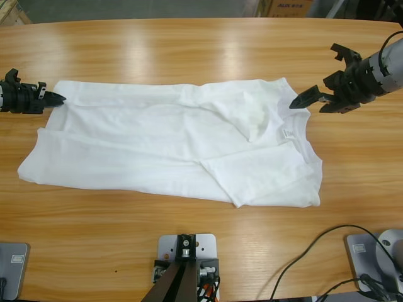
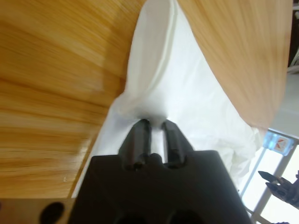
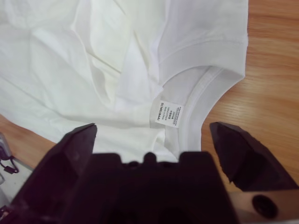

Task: Fold clothes

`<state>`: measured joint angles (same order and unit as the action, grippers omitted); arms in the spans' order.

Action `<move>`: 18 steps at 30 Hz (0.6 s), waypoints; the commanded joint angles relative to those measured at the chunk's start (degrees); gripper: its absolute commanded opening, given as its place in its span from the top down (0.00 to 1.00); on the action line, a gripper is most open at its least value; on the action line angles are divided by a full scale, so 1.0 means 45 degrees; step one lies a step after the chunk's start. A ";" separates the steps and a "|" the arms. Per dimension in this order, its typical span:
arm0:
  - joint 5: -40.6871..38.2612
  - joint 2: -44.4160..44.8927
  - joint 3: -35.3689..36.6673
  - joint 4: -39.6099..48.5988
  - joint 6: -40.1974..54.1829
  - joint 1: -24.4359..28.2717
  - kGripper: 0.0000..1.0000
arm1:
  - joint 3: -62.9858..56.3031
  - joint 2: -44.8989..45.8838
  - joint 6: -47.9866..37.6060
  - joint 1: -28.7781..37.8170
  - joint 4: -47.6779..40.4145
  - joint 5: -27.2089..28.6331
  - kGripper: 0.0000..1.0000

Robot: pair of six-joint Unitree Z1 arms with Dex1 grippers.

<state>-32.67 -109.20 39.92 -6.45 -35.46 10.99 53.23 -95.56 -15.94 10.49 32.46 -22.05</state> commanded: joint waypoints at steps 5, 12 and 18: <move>-0.0220 0.0961 -0.0082 0.0456 -0.0010 -0.0020 1.00 | -0.0340 0.0091 0.0128 0.0130 -0.0182 0.0075 0.02; -0.0220 0.1543 -0.0121 0.0898 0.0009 -0.0020 1.00 | -0.0379 0.0224 0.0124 0.0130 -0.0182 0.0048 0.02; -0.0220 0.1844 -0.0113 0.1116 0.0005 -0.0020 1.00 | -0.0227 -0.0077 -0.0313 -0.0381 -0.0061 -0.0163 0.00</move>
<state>-32.70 -102.92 39.92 -3.10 -35.46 10.99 53.17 -95.50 -15.94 10.53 32.38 -22.05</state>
